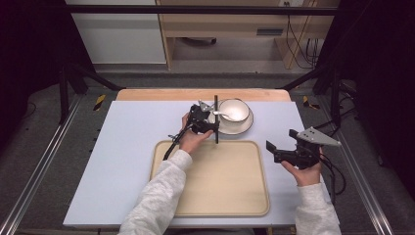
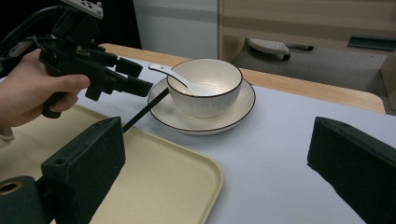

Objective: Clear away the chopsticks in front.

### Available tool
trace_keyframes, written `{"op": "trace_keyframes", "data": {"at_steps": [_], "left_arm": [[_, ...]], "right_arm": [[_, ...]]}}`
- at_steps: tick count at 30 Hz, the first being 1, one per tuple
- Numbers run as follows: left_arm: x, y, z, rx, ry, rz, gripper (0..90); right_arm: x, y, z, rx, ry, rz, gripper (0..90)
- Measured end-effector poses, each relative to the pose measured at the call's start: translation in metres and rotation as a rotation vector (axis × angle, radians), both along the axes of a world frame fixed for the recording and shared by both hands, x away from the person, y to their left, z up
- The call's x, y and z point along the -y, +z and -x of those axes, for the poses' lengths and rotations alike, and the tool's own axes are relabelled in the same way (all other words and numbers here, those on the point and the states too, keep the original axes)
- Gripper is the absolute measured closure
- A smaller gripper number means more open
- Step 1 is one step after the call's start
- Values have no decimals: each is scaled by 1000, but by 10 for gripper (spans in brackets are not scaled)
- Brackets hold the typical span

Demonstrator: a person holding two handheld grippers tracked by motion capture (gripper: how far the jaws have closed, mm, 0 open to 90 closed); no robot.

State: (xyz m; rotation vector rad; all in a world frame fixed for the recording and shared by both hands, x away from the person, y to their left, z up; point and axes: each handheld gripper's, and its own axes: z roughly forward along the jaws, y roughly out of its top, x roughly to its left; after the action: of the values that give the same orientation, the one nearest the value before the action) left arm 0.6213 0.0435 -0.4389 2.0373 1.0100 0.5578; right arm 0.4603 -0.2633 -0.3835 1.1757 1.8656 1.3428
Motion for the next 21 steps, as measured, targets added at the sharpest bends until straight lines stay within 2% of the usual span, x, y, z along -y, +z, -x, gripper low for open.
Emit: {"op": "trace_keyframes", "data": {"at_steps": [3, 9, 20, 21], "left_arm": [[2, -2, -3, -11, 1, -7, 394], [11, -5, -10, -20, -2, -50, 484], [11, -9, -13, -32, -2, -57, 602], [11, -10, -13, -37, 4, -48, 602]], "right_arm": [[0, 0, 0, 0, 3, 0, 44], [-1, -1, -1, -7, 7, 3, 44], [-1, -2, -1, -11, 8, 4, 44], [-1, -2, -1, -11, 8, 4, 44]]}}
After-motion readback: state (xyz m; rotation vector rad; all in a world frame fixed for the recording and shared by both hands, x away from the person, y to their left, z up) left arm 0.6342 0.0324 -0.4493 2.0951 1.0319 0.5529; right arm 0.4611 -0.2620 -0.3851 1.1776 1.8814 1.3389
